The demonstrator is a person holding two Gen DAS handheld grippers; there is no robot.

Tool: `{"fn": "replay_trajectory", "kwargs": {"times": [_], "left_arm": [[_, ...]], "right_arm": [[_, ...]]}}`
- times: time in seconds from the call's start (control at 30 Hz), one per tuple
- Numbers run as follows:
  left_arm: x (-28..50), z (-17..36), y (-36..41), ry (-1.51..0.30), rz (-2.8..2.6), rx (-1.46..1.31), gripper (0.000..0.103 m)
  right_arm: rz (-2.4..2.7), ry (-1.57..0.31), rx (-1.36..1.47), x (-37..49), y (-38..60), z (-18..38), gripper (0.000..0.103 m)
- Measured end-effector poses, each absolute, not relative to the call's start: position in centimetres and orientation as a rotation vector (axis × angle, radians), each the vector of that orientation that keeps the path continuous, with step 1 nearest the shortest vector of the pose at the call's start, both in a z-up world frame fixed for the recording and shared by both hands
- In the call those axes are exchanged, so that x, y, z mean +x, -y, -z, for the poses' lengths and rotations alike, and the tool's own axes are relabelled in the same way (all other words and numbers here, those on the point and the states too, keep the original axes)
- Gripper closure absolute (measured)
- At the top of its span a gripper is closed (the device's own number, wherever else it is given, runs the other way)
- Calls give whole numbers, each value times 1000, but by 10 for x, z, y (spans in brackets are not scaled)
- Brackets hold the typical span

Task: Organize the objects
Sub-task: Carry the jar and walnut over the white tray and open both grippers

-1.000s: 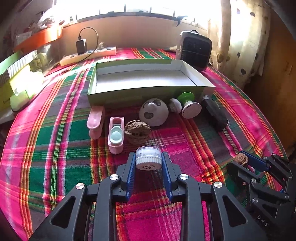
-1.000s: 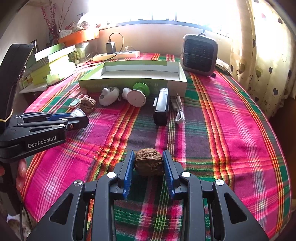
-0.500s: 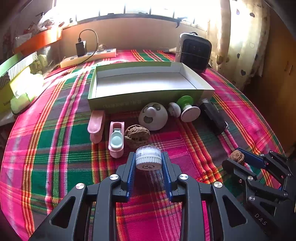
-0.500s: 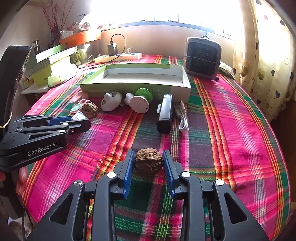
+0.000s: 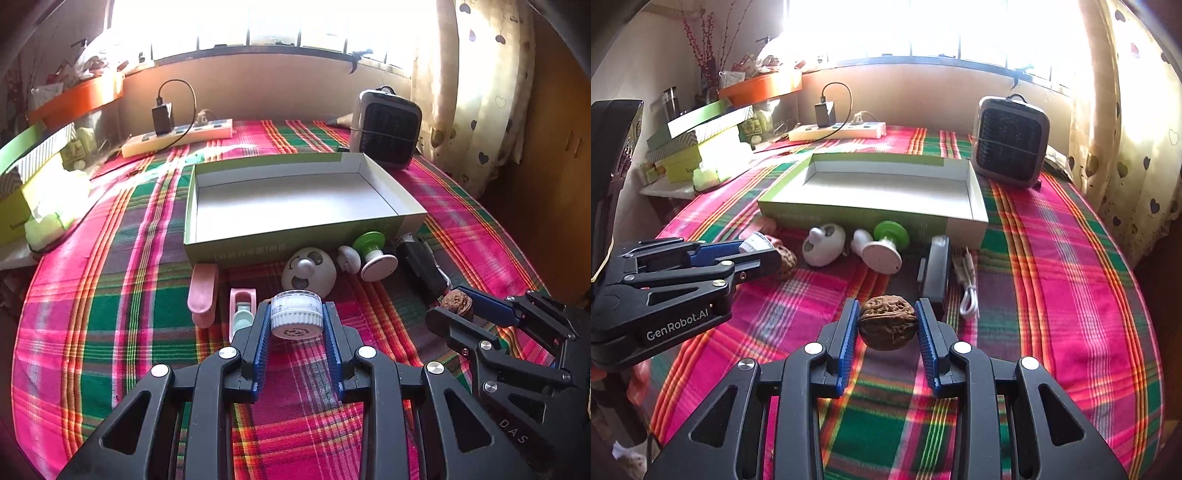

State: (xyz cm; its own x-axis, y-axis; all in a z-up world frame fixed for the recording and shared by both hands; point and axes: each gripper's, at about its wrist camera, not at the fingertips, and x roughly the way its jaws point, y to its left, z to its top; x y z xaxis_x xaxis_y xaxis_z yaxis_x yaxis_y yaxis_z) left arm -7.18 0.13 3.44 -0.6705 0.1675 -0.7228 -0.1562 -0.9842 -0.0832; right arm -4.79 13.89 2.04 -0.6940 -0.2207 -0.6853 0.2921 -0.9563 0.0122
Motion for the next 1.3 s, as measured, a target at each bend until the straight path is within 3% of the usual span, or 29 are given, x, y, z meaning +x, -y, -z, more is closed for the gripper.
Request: {"fn": "replay_trajectory", "kwargs": {"times": [1.3], "left_arm": [[-192,-47,28,43,-2782,-1181,77]], "right_arm": [[2646,-177,1050,-185,-113,-38,70]]}}
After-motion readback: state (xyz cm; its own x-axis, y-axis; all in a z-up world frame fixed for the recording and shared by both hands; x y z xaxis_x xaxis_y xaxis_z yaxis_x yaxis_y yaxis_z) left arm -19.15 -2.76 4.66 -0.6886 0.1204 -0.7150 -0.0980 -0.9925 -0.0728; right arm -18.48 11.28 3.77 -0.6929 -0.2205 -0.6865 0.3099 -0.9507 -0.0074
